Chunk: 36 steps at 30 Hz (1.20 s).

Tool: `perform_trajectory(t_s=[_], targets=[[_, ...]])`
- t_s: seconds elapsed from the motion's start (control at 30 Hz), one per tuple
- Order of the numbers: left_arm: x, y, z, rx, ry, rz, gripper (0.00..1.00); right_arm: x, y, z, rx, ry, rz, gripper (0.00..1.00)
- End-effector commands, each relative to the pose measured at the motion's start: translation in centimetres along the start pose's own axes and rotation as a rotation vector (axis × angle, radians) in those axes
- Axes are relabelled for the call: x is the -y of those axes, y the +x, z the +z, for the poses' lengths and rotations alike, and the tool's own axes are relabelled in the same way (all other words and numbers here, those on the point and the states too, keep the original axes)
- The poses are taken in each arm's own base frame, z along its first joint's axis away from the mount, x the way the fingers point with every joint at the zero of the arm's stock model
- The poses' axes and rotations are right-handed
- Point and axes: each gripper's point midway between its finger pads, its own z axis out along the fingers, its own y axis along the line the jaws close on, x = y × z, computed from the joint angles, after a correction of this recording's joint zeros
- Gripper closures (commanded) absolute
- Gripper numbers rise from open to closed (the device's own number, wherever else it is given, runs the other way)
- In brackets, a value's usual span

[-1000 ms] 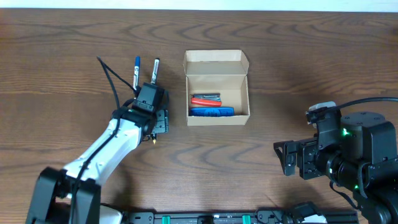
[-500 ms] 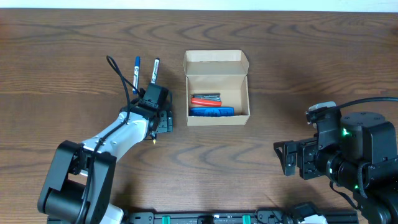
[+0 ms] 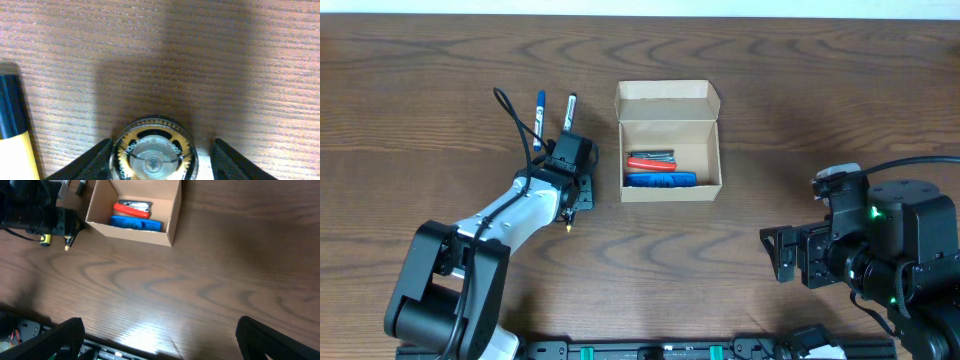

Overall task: Pack container
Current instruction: 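Grasp the correction tape roller with the left gripper, then carry the tape roller into the box and release it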

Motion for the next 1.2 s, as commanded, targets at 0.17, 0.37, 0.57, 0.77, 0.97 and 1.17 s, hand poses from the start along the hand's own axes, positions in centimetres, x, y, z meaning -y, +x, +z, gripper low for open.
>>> perform_trajectory(t_s=[0.17,0.37,0.57,0.77,0.97,1.17], targets=[[-1.7,2.9,1.4,-0.104,-0.074,0.019,0.49,-0.2,0.1,0.0,-0.002,-0.008,-0.019,0.01],[-1.8,2.9,0.9,-0.126,-0.084,0.023,0.57,-0.2,0.1,0.0,-0.002,-0.008,-0.019,0.01],[-1.0,-0.3,-2.5,-0.097,-0.077,0.080,0.69,-0.2,0.1,0.0,-0.002,-0.008,-0.019,0.01],[1.2,-6.4,-9.9,0.056,-0.012,0.181,0.71,-0.2,0.1,0.0,-0.002,-0.008,-0.019,0.01],[6.7,-9.7,-17.0,0.208,0.174,0.485,0.80,-0.2,0.1,0.0,-0.002,-0.008,-0.019,0.01],[11.7,-9.9,-20.4,0.321,0.277,0.769,0.83,-0.2,0.1,0.0,-0.002,-0.008,-0.019,0.01]])
